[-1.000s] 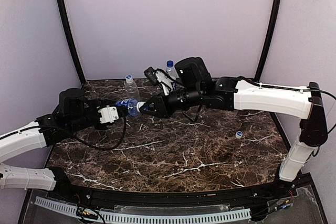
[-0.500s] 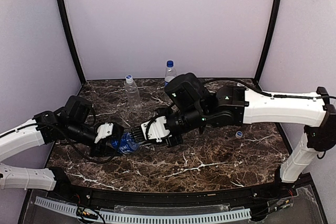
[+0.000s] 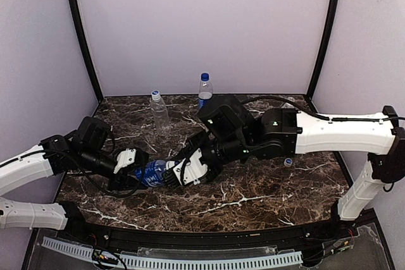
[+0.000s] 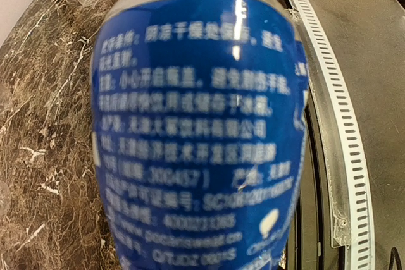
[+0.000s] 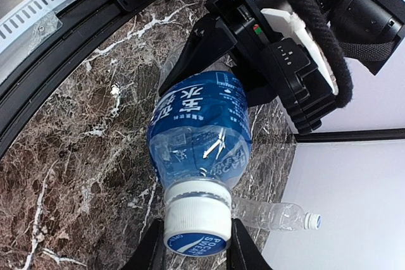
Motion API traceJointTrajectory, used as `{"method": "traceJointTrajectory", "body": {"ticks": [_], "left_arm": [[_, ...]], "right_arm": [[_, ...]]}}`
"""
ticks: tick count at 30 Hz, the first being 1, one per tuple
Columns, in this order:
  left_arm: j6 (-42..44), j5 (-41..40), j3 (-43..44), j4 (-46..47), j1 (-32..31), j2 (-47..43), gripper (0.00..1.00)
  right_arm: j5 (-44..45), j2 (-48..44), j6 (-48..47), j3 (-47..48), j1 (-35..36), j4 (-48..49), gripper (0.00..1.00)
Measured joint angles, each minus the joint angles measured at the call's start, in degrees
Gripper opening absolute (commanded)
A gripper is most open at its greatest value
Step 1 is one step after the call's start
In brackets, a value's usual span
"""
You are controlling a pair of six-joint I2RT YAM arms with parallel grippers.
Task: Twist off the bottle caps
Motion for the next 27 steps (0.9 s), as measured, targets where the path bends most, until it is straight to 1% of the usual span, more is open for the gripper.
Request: {"method": "traceJointTrajectory", "body": {"ticks": [1, 2, 4, 7, 10, 11, 13, 15, 16, 19, 21, 22, 24, 27], "left_arm": [[0.0, 0.1, -0.1, 0.2, 0.0, -0.1, 0.25], [-0.1, 0.2, -0.2, 0.3, -0.1, -0.2, 0.25], [-0.3, 0.3, -0.2, 0.7, -0.1, -0.3, 0.25], [-0.7, 0.8, -0.2, 0.8, -0.1, -0.5, 0.25], [-1.2, 2.7, -0.2, 2.7, -0.3, -1.1, 0.25], [-1.3, 3.1, -0.2, 3.1, -0.4, -1.4, 0.25], [-1.5, 3.7, -0.2, 3.7, -0.4, -1.9, 0.24], [-1.6, 3.8, -0.2, 4.3, -0.4, -2.1, 0.24], [-1.7, 3.8, -0.2, 4.5, -0.4, -2.2, 0.25], [-2.0, 2.3, -0.2, 5.9, -0.4, -2.4, 0.25], [-2.3, -0.4, -0.7, 7.9, -0.4, -2.5, 0.24], [-2.3, -2.4, -1.2, 9.4, -0.4, -2.7, 0.25], [-2.3, -7.7, -2.3, 13.0, -0.4, -2.8, 0.24], [-1.6, -15.4, -3.5, 18.3, -0.4, -2.8, 0.23]], "right_arm": [[0.2, -0.3, -0.5, -0.7, 0.0, 0.5, 0.12], [0.2, -0.5, -0.7, -1.1, 0.0, 0.9, 0.17], [0.3, -0.8, -0.9, -1.3, 0.0, 1.4, 0.33], [0.6, -0.8, -0.9, -1.3, 0.0, 2.2, 0.41], [1.6, -0.8, -0.5, -1.3, 0.0, 3.8, 0.65], [1.8, -0.8, -0.1, -1.4, 0.0, 4.2, 0.69], [2.0, -0.8, -0.1, -1.5, -0.1, 5.4, 0.83], [2.3, -0.8, 1.3, -1.7, -0.1, 6.8, 0.95], [2.4, -0.8, 2.7, -1.7, -0.1, 7.2, 0.98], [1.6, -1.1, 9.0, -1.7, -0.5, 8.2, 0.99], [-1.6, -2.0, 15.8, -1.2, -1.4, 8.5, 0.99], [-3.2, -2.6, 19.9, -0.9, -2.1, 8.6, 0.99], [-6.7, -3.6, 29.4, 0.5, -4.5, 9.2, 0.95], [-9.0, -4.0, 46.3, 4.1, -9.4, 10.8, 0.86]]}}
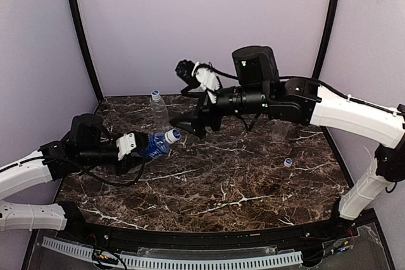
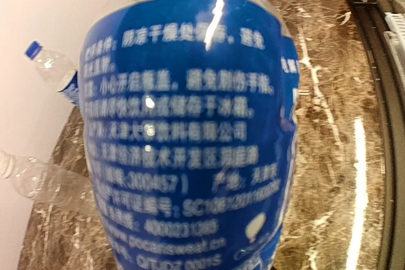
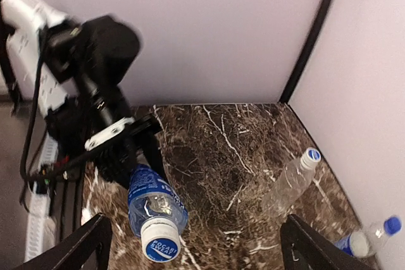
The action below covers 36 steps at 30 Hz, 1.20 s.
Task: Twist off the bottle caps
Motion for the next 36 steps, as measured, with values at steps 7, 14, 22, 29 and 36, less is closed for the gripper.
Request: {"method": "traceJointTrajectory", "body": {"ticks": [7, 14, 22, 29, 36], "left_arm": [[6.4, -14.8, -1.8, 12.3, 0.0, 0.0, 0.21], [15.3, -23.1, -3.5, 20.2, 0.0, 0.7, 0.20], [19.4, -25.8, -3.5, 22.9, -0.1, 0.9, 0.20], [20.0, -25.8, -3.8, 23.1, -0.2, 0.9, 0.20], [20.2, -25.8, -3.8, 23.1, -0.2, 0.9, 0.20]], "right_arm": [[-0.5, 0.4, 30.8, 0.7, -6.6, 0.7, 0.81], [-3.1, 3.9, 43.4, 0.7, -6.0, 0.9, 0.79], [-5.2, 8.9, 48.8, 0.7, -5.9, 2.7, 0.72], [-6.0, 10.1, 49.5, 1.7, -5.9, 3.9, 0.67], [-6.2, 10.1, 49.7, 3.0, -5.9, 5.5, 0.45]]}}
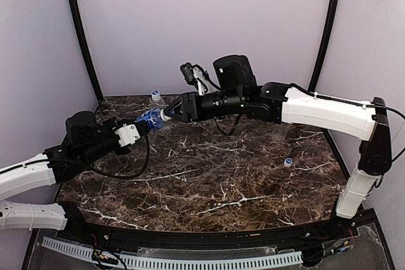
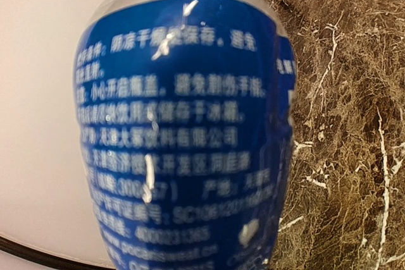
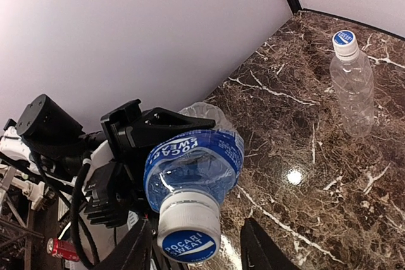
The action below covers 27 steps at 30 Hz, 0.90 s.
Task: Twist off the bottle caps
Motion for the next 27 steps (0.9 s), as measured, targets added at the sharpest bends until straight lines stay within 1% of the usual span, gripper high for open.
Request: {"method": "traceJointTrajectory", "body": {"ticks": [5, 8, 9, 13, 15, 17, 18, 21, 24, 27], "left_arm": [[0.0, 0.0, 0.0, 0.0, 0.0, 0.0, 0.20], [0.1, 0.0, -0.1, 0.0, 0.0, 0.0, 0.20], [0.2, 0.0, -0.2, 0.0, 0.0, 0.0, 0.20], [0.3, 0.0, -0.3, 0.0, 0.0, 0.0, 0.20], [0.3, -0.2, -0.4, -0.1, 0.0, 0.0, 0.20], [0.3, -0.2, -0.5, -0.1, 0.0, 0.0, 0.20], [0.3, -0.3, -0.5, -0.1, 0.0, 0.0, 0.20], [0.2, -0.2, -0.5, -0.2, 0.0, 0.0, 0.19], [-0.7, 1.7, -0.5, -1.7, 0.0, -0.3, 0.16], [-2.5, 7.5, 0.4, -7.2, 0.2, -1.0, 0.13]], "right_arm": [[-0.3, 0.0, -0.3, 0.0, 0.0, 0.1, 0.46], [-0.5, 0.1, -0.3, 0.0, 0.0, 0.1, 0.45], [-0.9, 0.2, -0.3, 0.0, 0.0, 0.2, 0.43], [-1.8, 1.3, 0.0, 0.2, 0.0, 0.5, 0.29], [-2.5, 1.7, -0.1, 0.3, 0.0, 0.6, 0.20], [-2.7, 1.7, 0.2, 0.3, 0.0, 0.5, 0.05], [-2.8, 1.7, -0.5, 0.4, 0.0, 0.5, 0.00], [-2.6, 1.7, -0.8, 0.4, 0.0, 0.5, 0.00], [-3.3, 1.6, -4.0, 0.4, 0.0, 0.1, 0.00], [-5.6, 0.8, -13.6, 0.3, 0.4, -3.2, 0.00]]}}
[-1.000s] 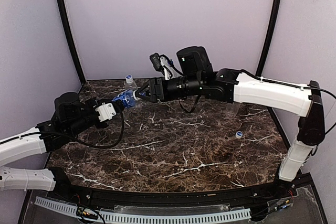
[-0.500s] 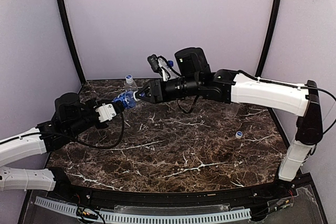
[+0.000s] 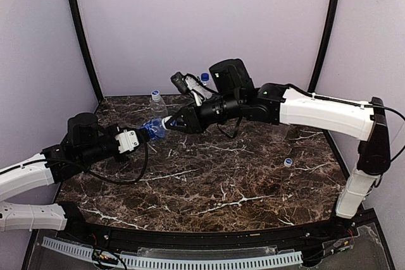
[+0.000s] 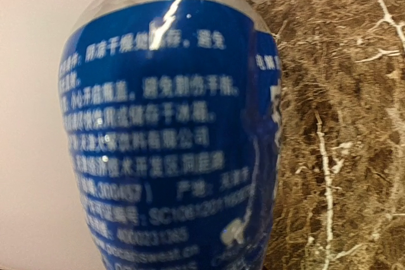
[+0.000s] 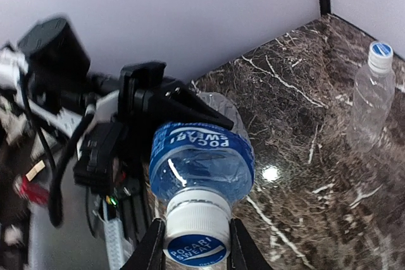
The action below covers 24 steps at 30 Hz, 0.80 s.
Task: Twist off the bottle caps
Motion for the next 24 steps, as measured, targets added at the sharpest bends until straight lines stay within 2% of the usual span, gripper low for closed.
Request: {"method": "traceJointTrajectory", "body": {"ticks": [5, 10, 17, 24], "left_arm": [[-2.8, 14.9, 2.7, -13.7, 0.0, -0.9, 0.15], [-3.9, 27.6, 3.3, -23.4, -0.9, -1.2, 0.13], [-2.9, 30.0, 3.5, -27.2, -0.9, -1.2, 0.12], [-1.5, 27.3, 3.5, -27.8, -0.8, -1.1, 0.12]], "right_arm": [[3.8, -4.5, -30.9, -2.5, 5.6, -9.8, 0.00], [11.5, -8.4, -58.5, -6.4, 13.5, -13.0, 0.00], [25.0, -8.1, -85.1, -6.9, 18.8, -13.9, 0.00], [32.8, -9.0, -102.1, -12.1, 20.3, -6.6, 0.00]]}}
